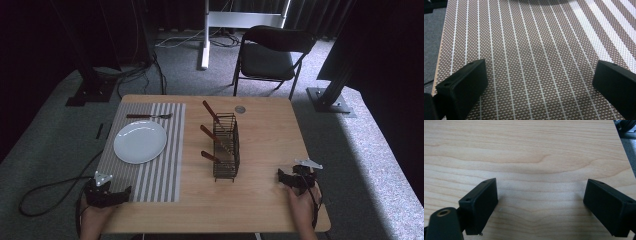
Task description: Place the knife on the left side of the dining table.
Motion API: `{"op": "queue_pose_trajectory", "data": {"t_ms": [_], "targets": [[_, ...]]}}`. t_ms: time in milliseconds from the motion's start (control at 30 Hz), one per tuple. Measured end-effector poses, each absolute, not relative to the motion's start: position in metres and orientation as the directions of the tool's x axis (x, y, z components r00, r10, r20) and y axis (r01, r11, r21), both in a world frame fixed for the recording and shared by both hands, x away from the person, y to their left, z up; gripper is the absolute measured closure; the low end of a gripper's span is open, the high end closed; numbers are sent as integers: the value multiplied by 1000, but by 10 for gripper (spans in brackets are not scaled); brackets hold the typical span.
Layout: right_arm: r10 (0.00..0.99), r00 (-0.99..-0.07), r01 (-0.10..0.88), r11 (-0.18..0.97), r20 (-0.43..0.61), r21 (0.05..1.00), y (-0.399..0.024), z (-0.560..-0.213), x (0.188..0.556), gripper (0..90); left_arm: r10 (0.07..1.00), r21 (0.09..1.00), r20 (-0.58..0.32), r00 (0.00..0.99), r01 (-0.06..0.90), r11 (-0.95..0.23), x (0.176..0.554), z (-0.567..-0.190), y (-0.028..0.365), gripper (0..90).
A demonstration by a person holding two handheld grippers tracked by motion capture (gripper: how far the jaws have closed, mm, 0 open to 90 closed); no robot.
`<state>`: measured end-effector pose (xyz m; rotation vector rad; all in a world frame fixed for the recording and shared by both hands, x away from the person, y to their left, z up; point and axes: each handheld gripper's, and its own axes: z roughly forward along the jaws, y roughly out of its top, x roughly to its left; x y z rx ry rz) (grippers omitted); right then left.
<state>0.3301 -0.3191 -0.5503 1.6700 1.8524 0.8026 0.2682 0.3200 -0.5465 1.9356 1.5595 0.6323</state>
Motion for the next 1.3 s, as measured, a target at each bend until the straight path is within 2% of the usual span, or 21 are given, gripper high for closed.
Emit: {"op": "queue_pose_trajectory", "data": {"t_ms": [800,1233,1300], "targets": [[995,-102,689,62,12,722,-319,-550,329,115,975,682,10,224,711,-170,268,-545,322,12],[995,-102,689,62,13,722,-319,-550,329,115,949,699,-46,313,688,-193,265,-526,316,20],[995,-102,689,62,12,722,-319,-550,329,115,945,694,-33,326,688,-213,266,-524,314,20]]}}
